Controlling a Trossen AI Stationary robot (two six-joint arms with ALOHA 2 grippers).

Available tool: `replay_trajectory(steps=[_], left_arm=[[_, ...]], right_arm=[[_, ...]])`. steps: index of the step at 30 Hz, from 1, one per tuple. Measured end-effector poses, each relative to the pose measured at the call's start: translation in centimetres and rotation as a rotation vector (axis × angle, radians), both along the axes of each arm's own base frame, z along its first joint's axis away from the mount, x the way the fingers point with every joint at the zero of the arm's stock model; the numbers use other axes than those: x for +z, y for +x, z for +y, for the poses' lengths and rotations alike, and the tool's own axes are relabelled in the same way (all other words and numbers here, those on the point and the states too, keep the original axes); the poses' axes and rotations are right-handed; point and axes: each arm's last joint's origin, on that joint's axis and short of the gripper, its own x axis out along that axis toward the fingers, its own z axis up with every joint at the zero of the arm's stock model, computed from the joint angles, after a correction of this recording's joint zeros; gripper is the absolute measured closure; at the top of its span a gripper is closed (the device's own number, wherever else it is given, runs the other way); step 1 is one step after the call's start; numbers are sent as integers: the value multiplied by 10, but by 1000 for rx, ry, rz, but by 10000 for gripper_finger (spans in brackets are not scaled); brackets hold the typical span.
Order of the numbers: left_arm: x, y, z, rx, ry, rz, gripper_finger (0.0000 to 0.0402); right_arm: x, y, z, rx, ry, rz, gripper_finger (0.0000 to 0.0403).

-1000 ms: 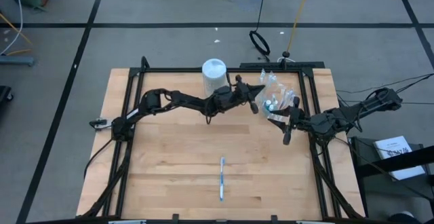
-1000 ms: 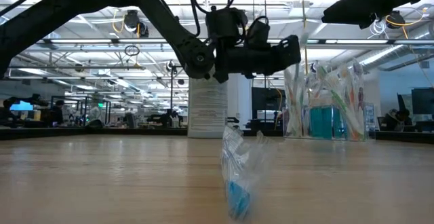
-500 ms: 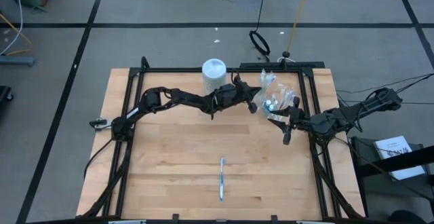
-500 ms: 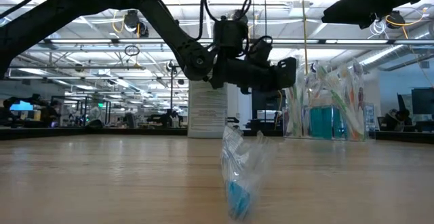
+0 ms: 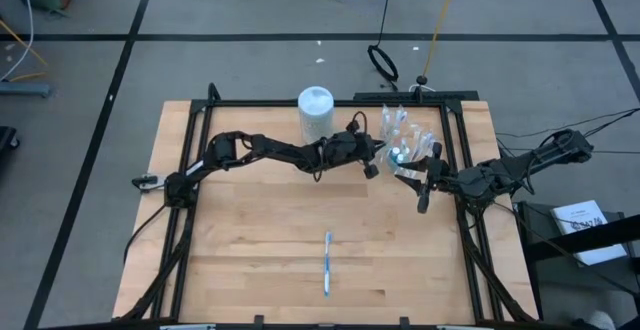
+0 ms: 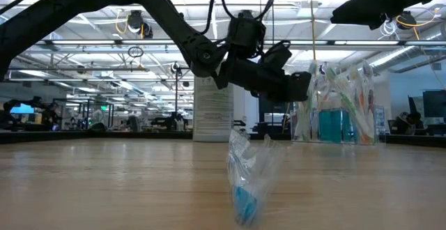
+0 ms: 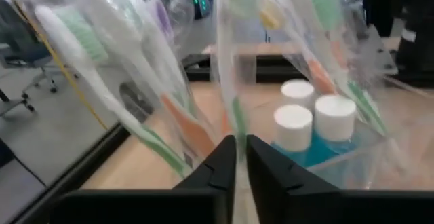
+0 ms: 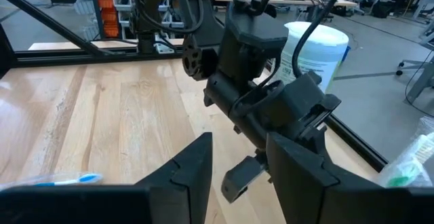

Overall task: Pick & Place toothbrushing station
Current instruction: Put the green toothbrush into the transparent organizer, then put the blue toothbrush into the transparent organizer

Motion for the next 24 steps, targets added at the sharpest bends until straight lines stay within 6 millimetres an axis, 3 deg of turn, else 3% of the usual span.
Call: replay_trajectory(steps=[8,15,19,24], left_arm=[[16,5,1,90,41,87,265],[61,-6,-10,38,42,179,185],[97,-28,-16,-6,54,315,155],[159,-85,-22,25,-54,482,135]], right_arm=[[0,0,0,0,0,0,273],[0,0,0,0,0,2,273],[1,0,0,0,4,-8,273],[5,4,0,-11,22,-60,273]])
